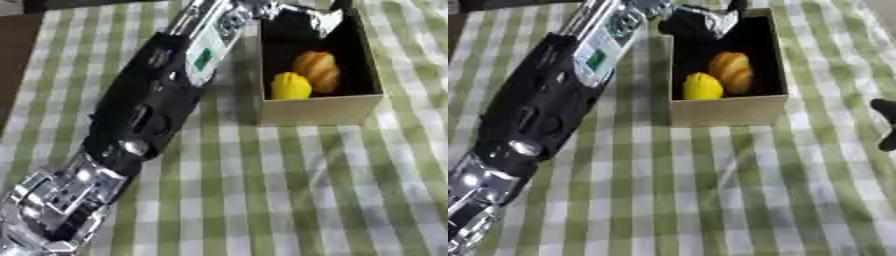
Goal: Pick up objects on the table and place them in the box.
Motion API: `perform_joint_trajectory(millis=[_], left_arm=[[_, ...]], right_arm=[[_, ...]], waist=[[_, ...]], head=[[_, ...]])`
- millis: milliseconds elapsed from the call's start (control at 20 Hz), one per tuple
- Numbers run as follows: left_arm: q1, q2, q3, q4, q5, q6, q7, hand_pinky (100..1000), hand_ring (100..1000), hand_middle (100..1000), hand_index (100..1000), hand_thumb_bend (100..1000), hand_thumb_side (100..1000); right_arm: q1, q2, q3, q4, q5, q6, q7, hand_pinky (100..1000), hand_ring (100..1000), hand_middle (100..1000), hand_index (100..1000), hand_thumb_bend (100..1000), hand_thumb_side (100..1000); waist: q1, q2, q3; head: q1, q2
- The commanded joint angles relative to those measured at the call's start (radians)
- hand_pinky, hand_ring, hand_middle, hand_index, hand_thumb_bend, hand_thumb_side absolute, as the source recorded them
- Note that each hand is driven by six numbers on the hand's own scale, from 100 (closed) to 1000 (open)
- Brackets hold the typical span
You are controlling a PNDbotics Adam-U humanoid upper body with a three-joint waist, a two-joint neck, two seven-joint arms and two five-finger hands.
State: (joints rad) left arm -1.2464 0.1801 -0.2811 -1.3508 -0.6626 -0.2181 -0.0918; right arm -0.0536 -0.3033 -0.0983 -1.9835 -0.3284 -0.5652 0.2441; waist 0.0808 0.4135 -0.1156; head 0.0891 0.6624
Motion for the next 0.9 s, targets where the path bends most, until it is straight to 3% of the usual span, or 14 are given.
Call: perform_joint_trajectory(millis=[50,250,400,650,900], left_arm=[[0.027,0.120,0.044,-0.248,0.320,0.065,0.057,724,710,650,812,100,577],[0.131,0.250,0.105,-0.496,0.645,0.133,0.202,717,703,641,816,100,565],[0.227,0.332,0.150,-0.626,0.812,0.135,0.302,720,713,649,820,100,571],[0.357,0.423,0.197,-0.649,0.945,-0.021,0.367,725,724,659,823,100,584],[0.479,0.431,0.225,-0.649,0.983,-0.179,0.360,733,729,666,831,100,602]], right_arm=[[0.009,-0.014,-0.019,-0.017,-0.006,-0.040,-0.010,946,829,461,754,100,530],[0.025,-0.001,-0.033,-0.017,0.001,-0.086,-0.030,943,829,466,755,100,528],[0.038,0.010,-0.040,-0.017,0.014,-0.123,-0.044,941,829,471,757,100,523],[0.051,0.016,-0.043,-0.017,0.024,-0.185,-0.071,937,829,482,761,100,524],[0.056,0.023,-0.039,-0.017,0.022,-0.241,-0.088,932,829,496,765,100,531]], waist=[[-0.015,-0.029,0.010],[-0.034,-0.029,0.033],[-0.052,-0.029,0.051],[-0.078,-0.032,0.076],[-0.101,-0.035,0.094]], head=[[-0.017,0.003],[-0.039,0.000],[-0.051,-0.005],[-0.066,-0.010],[-0.071,-0.015]])
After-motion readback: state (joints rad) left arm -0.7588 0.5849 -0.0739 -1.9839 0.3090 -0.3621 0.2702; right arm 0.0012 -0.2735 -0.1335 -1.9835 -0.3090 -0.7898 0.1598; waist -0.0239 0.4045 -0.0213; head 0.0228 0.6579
